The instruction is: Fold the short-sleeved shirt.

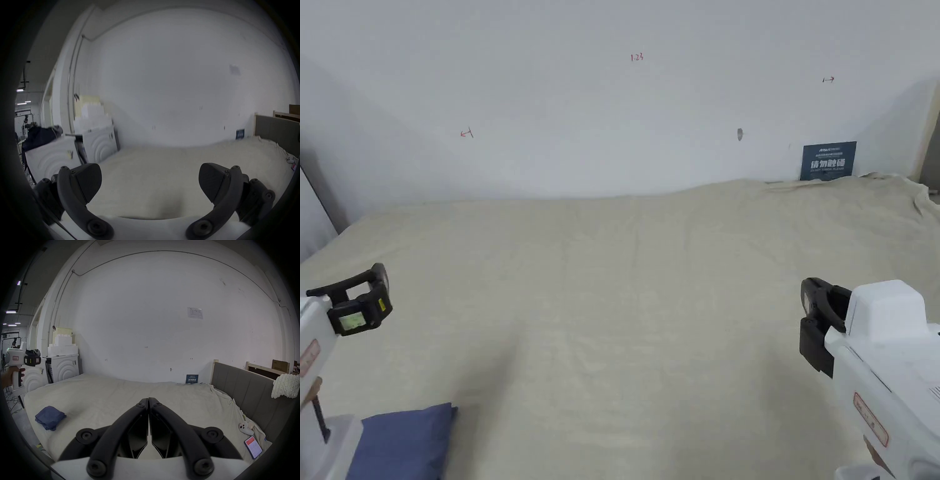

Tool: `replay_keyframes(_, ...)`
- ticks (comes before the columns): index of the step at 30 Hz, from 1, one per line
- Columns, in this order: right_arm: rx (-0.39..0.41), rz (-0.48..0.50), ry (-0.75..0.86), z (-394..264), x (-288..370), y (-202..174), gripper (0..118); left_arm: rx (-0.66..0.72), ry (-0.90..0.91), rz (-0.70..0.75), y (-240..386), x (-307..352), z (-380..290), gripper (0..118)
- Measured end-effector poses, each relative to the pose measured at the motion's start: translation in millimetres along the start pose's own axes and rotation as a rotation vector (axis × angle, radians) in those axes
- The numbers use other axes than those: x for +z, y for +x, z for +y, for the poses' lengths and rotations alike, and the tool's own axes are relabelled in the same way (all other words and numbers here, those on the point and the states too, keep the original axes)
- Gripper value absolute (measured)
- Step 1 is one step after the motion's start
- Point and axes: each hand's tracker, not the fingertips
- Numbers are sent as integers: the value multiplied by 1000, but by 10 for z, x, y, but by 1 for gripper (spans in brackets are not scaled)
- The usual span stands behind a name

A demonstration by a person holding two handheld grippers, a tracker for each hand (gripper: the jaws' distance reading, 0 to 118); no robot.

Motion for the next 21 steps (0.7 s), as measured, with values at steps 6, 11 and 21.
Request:
replay_keyframes(6,-6,-16,14,-7,23,78,0,89,51,-31,435,244,-86,118)
replay_keyframes(11,-20,-33,16,-50,42,138,0,113,50,-57,775,331,-304,118)
replay_keyframes(21,-18,-76,18,-160,91,224,0,80,100,-146,1419,613,-625,90)
